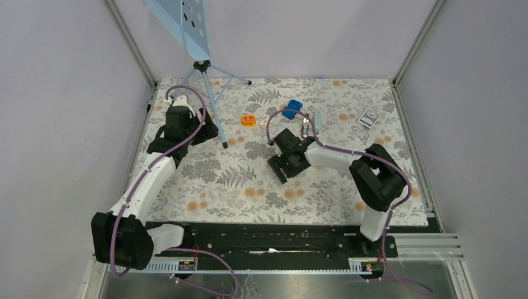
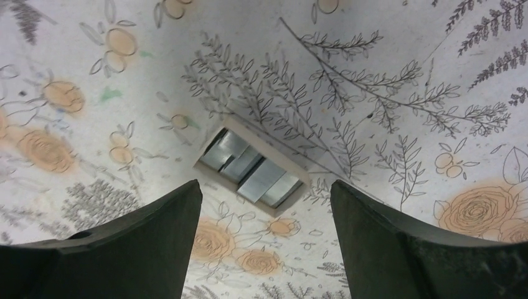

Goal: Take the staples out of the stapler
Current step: Move the staple box to the center of the board.

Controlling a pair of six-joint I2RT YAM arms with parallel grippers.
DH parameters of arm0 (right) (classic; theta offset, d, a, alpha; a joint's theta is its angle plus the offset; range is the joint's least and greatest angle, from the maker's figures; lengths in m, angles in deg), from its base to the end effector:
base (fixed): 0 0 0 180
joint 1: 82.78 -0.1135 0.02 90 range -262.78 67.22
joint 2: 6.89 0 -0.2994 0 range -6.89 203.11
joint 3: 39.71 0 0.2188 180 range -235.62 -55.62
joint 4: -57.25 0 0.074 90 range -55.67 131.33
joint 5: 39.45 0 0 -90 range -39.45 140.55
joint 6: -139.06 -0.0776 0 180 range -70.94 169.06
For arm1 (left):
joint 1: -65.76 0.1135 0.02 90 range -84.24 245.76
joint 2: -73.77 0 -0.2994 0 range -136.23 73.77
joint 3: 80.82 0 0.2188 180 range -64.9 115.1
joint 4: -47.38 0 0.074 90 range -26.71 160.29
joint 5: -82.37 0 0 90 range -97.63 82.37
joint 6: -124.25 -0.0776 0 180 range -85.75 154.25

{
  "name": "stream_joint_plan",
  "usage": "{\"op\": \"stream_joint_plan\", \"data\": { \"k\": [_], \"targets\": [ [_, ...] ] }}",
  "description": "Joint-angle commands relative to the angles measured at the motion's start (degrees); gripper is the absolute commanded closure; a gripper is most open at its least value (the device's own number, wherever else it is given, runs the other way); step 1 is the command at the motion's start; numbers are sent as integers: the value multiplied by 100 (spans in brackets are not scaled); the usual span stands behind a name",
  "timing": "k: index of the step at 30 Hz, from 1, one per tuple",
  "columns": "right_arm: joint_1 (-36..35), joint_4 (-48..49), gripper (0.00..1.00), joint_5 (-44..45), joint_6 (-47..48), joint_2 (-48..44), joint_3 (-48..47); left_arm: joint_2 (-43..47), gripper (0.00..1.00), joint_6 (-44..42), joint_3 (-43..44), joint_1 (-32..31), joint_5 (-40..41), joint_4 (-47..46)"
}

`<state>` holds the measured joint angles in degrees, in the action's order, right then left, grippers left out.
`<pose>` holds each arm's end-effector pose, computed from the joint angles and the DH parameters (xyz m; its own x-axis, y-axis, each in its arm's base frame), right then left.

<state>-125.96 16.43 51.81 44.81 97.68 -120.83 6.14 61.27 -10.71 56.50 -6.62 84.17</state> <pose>0.2650 0.2464 0.1796 -0.7053 -0.5602 -0.4344 -0.6266 0.7792 0.0124 0.2468 -0.0389 0.3144 -0.5622 -0.3686 -0.7404 -0.1222 0.9224 -0.3664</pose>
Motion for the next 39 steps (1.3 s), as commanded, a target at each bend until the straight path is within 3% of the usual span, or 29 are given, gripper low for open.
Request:
{"op": "stream_joint_plan", "data": {
  "k": [1,7,19,26,29,34,39],
  "targets": [
    [-53,275,17,-318,-69,-786,60,-14,14,31,3,55,-73,-254],
    [166,769,13,136,-469,-1881,233,85,14,13,-38,76,-50,-314],
    [2023,1324,8,655,-2023,-4082,1247,247,13,60,-205,98,-75,-626],
    [2498,1214,5,798,-2451,-4192,1546,183,13,94,-217,104,-420,-708],
    [2499,1323,5,618,-2366,-4235,1601,67,19,16,-227,29,-757,-879],
    [2499,1689,6,216,-2227,-4449,1844,-546,22,-226,121,-652,-497,-981],
    [2499,1849,6,-419,-2204,-4549,2109,-1726,22,-251,1177,-1309,-293,-752]
  ]
}}
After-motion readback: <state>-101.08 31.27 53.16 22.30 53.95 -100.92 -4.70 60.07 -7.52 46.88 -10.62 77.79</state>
